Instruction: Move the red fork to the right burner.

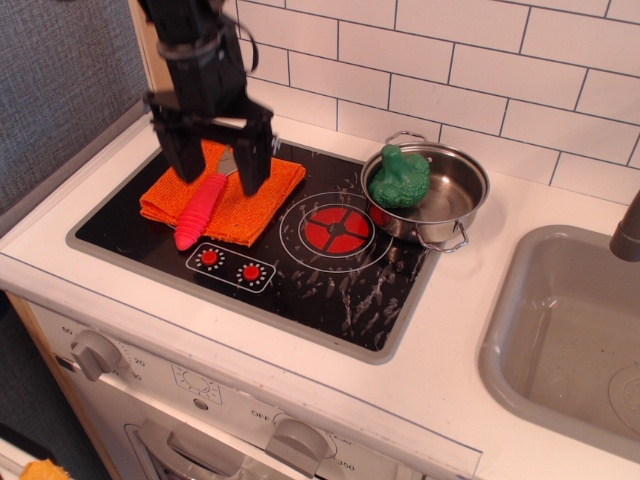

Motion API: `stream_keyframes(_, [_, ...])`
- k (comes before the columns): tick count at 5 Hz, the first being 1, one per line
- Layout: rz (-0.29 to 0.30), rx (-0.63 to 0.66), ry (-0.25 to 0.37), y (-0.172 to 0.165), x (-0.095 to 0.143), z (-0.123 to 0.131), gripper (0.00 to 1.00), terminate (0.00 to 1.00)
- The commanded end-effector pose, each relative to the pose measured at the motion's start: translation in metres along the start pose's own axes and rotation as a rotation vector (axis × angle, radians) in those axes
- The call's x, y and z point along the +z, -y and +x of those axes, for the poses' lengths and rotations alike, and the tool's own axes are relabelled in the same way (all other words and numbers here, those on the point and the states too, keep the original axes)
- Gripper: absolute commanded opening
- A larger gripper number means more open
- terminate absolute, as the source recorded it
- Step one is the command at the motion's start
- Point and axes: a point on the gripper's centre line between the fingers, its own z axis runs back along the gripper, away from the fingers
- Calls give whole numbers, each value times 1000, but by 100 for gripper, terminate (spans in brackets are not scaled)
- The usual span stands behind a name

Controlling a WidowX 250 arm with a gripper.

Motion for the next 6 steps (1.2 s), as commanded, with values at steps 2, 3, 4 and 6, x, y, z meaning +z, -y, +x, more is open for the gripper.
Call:
stream_keyframes(2, [132,105,80,-42,-19,5,100,0])
stream_keyframes(3, [135,99,78,-40,-22,7,100,0])
stream_keyframes(4, [129,94,74,-39,-24,7,100,0])
stream_keyframes(6, [123,78,70,-36,-26,7,0,0])
